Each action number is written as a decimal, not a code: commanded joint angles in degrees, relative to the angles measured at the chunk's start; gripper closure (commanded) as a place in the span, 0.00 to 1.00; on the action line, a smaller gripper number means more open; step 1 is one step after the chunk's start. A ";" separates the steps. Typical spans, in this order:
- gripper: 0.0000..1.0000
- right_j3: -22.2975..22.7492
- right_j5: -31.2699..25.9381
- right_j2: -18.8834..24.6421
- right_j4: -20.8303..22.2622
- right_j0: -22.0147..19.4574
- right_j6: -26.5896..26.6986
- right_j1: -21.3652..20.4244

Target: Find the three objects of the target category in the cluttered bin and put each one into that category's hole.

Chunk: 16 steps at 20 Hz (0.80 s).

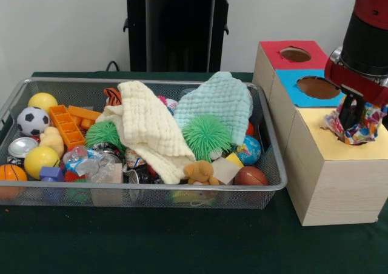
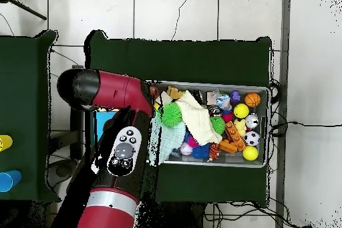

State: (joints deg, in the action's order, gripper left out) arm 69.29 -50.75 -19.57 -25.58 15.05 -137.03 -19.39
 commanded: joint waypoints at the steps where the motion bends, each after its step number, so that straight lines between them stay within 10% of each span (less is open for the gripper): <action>1: 1.00 5.11 5.37 3.94 -2.68 -0.66 -16.27 5.56; 16: 1.00 1.16 19.49 9.88 -1.77 -6.76 -5.81 12.42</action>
State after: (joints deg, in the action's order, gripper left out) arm 69.24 -38.86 -16.51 -27.41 12.35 -137.01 -14.89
